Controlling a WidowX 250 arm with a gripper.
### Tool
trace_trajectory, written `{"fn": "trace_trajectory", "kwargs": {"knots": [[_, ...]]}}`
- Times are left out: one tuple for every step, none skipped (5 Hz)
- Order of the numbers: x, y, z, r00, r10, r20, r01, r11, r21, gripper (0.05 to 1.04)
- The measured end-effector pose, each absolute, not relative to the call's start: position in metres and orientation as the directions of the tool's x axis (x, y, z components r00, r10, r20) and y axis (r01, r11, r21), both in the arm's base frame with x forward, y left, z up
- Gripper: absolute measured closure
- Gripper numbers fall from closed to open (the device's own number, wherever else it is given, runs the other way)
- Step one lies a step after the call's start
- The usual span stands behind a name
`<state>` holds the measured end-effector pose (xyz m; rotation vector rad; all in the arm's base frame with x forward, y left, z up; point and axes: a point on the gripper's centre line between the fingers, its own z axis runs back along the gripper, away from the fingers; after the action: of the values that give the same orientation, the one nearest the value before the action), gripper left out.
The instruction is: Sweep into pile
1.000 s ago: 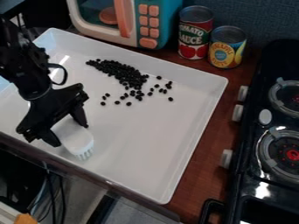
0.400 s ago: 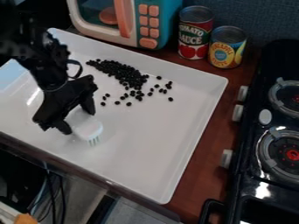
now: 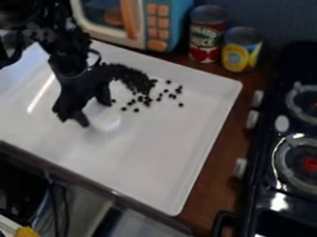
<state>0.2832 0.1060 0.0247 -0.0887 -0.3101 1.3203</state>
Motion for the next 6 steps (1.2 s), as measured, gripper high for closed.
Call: {"fn": "trace_trajectory", "kwargs": {"knots": [[0.301, 0.105, 0.024, 0.178, 0.972, 0.154, -0.949, 0.211, -0.234, 0.348], [0.315, 0.103, 0.025, 0.151, 0.979, 0.140, -0.955, 0.181, -0.235, 0.348], [0.329, 0.100, 0.026, 0.119, 0.985, 0.123, -0.962, 0.146, -0.233, 0.348], [0.340, 0.096, 0.026, 0.102, 0.988, 0.115, -0.963, 0.127, -0.238, 0.348], [0.347, 0.093, 0.027, 0.095, 0.989, 0.111, -0.963, 0.119, -0.240, 0.348], [0.352, 0.091, 0.028, 0.087, 0.991, 0.102, -0.966, 0.109, -0.236, 0.348]]}}
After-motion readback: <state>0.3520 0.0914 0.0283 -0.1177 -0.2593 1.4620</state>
